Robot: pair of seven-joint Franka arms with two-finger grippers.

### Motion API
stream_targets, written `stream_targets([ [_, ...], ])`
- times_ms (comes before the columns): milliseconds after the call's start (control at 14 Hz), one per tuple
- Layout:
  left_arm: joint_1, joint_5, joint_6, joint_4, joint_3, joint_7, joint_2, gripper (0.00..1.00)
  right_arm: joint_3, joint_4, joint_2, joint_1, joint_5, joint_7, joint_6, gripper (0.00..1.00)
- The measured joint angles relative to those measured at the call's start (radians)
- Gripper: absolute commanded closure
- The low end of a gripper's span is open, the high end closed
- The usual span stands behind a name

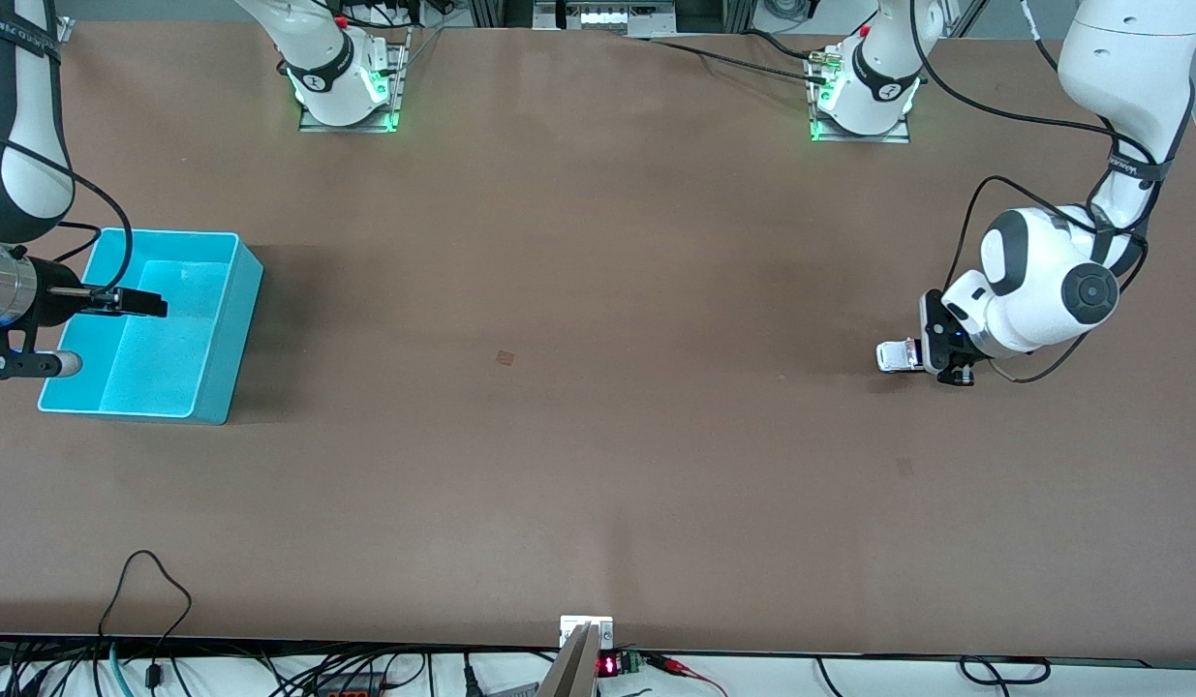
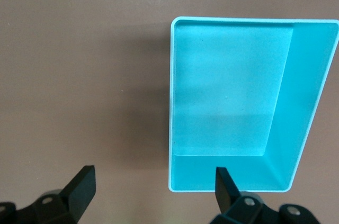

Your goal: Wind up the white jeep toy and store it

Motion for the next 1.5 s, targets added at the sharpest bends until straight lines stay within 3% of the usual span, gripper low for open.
stream_targets([
  [1495,0.149,0.022,-0.034,0.072,-0.003,0.152,0.042,0.77,0.005,0.028,0.001,0.006,-0.001,0.004,-0.003,0.0],
])
